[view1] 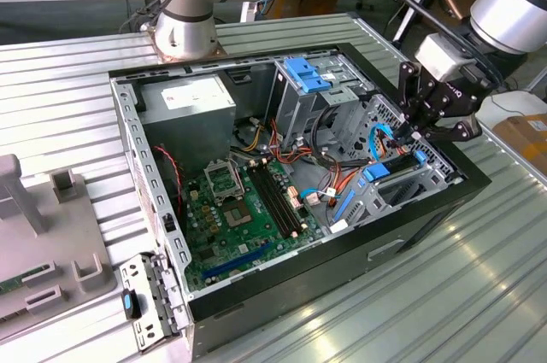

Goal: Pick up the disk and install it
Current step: 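Insert the second disk wire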

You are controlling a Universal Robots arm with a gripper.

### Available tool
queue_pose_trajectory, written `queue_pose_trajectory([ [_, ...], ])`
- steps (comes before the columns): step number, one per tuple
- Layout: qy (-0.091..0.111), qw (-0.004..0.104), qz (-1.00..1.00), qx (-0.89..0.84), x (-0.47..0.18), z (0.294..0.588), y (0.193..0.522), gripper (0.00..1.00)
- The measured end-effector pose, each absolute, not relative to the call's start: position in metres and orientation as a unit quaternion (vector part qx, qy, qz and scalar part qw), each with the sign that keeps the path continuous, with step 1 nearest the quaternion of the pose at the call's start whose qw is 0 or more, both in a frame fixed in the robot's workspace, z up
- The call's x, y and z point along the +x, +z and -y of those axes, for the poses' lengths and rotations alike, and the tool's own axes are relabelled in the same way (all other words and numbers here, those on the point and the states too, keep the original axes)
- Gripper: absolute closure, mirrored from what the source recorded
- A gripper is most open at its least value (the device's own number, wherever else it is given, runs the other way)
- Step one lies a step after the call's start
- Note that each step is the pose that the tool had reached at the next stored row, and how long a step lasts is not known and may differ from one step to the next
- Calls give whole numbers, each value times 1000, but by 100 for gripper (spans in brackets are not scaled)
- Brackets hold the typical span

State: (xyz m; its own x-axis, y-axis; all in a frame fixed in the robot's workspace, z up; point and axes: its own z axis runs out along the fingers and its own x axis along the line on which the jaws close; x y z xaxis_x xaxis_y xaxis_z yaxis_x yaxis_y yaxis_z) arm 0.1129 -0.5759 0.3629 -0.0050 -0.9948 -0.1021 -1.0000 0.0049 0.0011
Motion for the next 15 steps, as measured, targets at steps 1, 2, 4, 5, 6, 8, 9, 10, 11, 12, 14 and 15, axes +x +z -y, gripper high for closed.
queue_pose_trajectory([
  [1, 36, 36, -708, -704, 113, 577, 363, 84],
  [2, 36, 36, -708, -704, 113, 577, 363, 84],
  [4, 36, 36, -708, -704, 113, 579, 363, 84],
  [5, 36, 36, -708, -704, 113, 582, 363, 84],
  [6, 36, 36, -708, -704, 113, 584, 362, 84],
  [8, 36, 36, -708, -704, 112, 585, 361, 84],
  [9, 36, 36, -708, -704, 110, 585, 360, 84],
  [10, 36, 36, -708, -704, 110, 585, 360, 84],
  [11, 36, 35, -708, -705, 110, 585, 360, 84],
  [12, 35, 35, -708, -705, 110, 585, 360, 84],
  [14, 35, 34, -708, -705, 110, 586, 359, 84],
  [15, 35, 34, -708, -705, 110, 586, 358, 84],
])
